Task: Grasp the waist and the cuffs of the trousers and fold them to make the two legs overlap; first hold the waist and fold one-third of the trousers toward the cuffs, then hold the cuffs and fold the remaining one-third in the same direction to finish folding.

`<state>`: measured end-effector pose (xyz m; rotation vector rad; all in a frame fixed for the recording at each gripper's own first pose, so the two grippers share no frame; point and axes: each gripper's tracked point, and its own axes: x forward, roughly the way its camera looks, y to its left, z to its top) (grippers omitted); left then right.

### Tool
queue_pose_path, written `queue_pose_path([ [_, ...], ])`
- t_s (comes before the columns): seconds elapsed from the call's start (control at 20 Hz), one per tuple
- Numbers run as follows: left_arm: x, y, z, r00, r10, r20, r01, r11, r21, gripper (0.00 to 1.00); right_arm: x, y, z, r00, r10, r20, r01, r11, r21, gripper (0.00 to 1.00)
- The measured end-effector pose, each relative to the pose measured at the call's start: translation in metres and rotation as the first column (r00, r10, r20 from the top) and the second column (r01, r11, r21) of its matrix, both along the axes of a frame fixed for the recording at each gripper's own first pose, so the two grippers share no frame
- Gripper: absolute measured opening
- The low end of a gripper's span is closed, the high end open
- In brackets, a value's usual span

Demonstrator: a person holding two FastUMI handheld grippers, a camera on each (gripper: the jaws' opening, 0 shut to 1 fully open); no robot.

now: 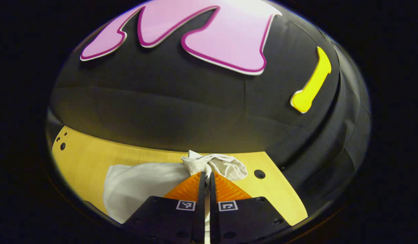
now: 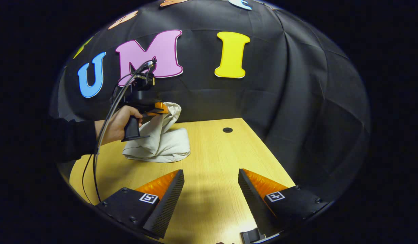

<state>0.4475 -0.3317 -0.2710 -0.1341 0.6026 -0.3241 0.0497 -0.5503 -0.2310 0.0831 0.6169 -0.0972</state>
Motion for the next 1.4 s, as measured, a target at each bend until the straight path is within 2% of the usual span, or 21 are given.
queue_pose_path([
  [0.15,0.006,0.0,0.004,0.999,-0.007,-0.037,0.007,1.0,0.004,0.18,-0.01,-0.005,-0.003,1.0,-0.019,-0.017,0.019,1.0,0.006,0.99],
  [0.2,-0.003,-0.004,-0.005,0.999,-0.012,-0.038,0.012,1.0,-0.006,0.14,-0.013,-0.005,-0.003,1.0,-0.021,-0.018,0.022,1.0,0.012,0.99],
  [0.25,-0.012,-0.007,-0.001,0.999,-0.023,-0.032,0.022,1.0,-0.018,0.28,-0.015,-0.006,-0.002,1.0,-0.025,-0.016,0.025,1.0,0.01,0.99],
  [0.35,-0.031,-0.013,0.014,0.996,-0.085,-0.011,0.085,0.995,-0.055,0.65,-0.014,-0.01,0.003,1.0,-0.031,0.0,0.031,1.0,0.003,0.99],
  [0.4,-0.039,-0.006,0.021,0.996,-0.093,0.008,0.093,0.994,-0.051,0.68,-0.013,-0.012,0.007,0.999,-0.034,0.011,0.034,0.999,-0.002,0.99],
  [0.45,-0.046,0.004,0.031,0.996,-0.083,0.033,0.084,0.996,-0.038,0.83,-0.013,-0.013,0.012,0.999,-0.036,0.021,0.036,0.999,-0.005,0.99],
  [0.5,-0.052,0.017,0.043,0.996,-0.067,0.062,0.069,0.997,-0.026,0.8,-0.011,-0.011,0.016,0.999,-0.034,0.031,0.034,0.999,0.001,0.99],
  [0.55,-0.061,0.029,0.056,0.994,-0.054,0.09,0.057,0.998,-0.024,0.95,-0.011,-0.007,0.019,0.999,-0.028,0.038,0.028,1.0,0.01,0.99],
  [0.75,-0.119,0.093,0.121,0.982,0.02,0.186,-0.014,0.999,-0.032,0.96,-0.006,0.013,0.043,0.996,0.012,0.087,-0.014,0.999,0.031,0.99],
  [0.8,-0.136,0.112,0.137,0.977,0.043,0.209,-0.038,0.999,-0.029,0.92,-0.005,0.018,0.051,0.994,0.022,0.104,-0.025,0.999,0.03,0.99],
  [0.85,-0.154,0.13,0.153,0.971,0.066,0.229,-0.061,0.998,-0.029,0.96,-0.006,0.024,0.059,0.992,0.033,0.118,-0.037,0.999,0.033,0.99],
  [1.0,-0.21,0.187,0.195,0.944,0.118,0.307,-0.109,0.993,-0.048,0.96,-0.009,0.042,0.087,0.985,0.062,0.161,-0.07,0.997,0.04,0.99],
  [1.15,-0.264,0.253,0.215,0.911,0.183,0.37,-0.194,0.981,-0.009,0.96,-0.017,0.057,0.121,0.975,0.085,0.205,-0.094,0.995,0.036,0.99],
  [1.4,-0.374,0.305,0.234,0.888,0.235,0.394,-0.249,0.968,-0.016,0.96,-0.054,0.079,0.171,0.953,0.102,0.285,-0.11,0.994,0.013,0.99],
])
